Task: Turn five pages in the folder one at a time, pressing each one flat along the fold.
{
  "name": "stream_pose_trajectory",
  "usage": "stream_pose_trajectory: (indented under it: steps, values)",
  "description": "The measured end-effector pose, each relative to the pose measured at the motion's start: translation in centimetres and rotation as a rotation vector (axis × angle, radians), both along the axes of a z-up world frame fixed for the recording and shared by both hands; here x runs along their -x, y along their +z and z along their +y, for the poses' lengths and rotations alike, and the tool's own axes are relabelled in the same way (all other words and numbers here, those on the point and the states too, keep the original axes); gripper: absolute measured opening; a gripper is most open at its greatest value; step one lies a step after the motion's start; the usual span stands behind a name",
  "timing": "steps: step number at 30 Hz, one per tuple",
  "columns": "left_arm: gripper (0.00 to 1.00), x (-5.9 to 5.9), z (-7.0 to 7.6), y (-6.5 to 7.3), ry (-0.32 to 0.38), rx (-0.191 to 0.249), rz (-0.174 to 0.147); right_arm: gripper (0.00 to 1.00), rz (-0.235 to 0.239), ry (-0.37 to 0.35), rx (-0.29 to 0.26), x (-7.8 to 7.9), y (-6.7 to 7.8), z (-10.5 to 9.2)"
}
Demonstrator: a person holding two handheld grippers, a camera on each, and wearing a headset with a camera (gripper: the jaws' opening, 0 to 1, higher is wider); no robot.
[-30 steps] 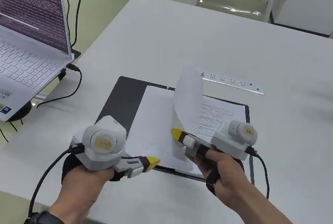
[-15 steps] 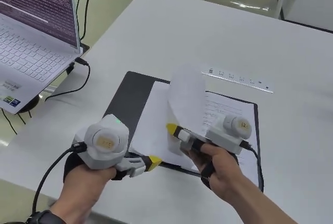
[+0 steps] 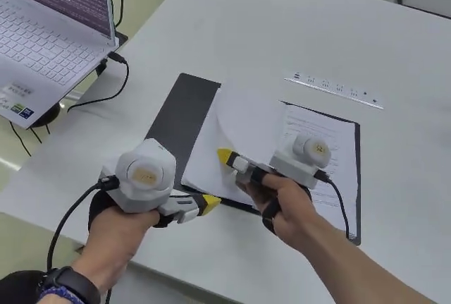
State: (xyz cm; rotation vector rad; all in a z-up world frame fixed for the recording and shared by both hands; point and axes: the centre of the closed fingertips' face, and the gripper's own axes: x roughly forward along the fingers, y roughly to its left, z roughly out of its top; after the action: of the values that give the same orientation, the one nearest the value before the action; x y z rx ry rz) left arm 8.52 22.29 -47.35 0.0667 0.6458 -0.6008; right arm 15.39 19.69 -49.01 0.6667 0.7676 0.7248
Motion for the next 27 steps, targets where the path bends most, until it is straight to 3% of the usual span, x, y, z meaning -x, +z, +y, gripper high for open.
stream_pose_trajectory:
  steps: [11, 18, 21, 25, 27]
  values:
    - [0.73, -0.1, 0.5, -0.8, 0.005, -0.005, 0.023, 0.00, 0.071, -0.001, 0.010, -0.3, -3.0, 1.6]
    - [0.73, -0.3, 0.6, -0.6, 0.004, -0.014, 0.025, 0.05, 0.100, 0.006, 0.059, -0.2, -5.3, 2.2]
    - [0.73, -0.4, 0.7, -0.3, 0.006, -0.017, 0.023, 0.09, 0.109, 0.041, 0.053, 0.5, -5.7, 3.2]
    - [0.73, -0.4, 1.1, 0.0, 0.015, -0.018, 0.017, 0.22, 0.111, 0.131, 0.050, 2.6, -5.6, 5.0]
    - [0.73, -0.3, 1.2, 0.1, 0.022, -0.015, 0.015, 0.22, 0.090, 0.133, 0.055, 2.8, -5.6, 5.3]
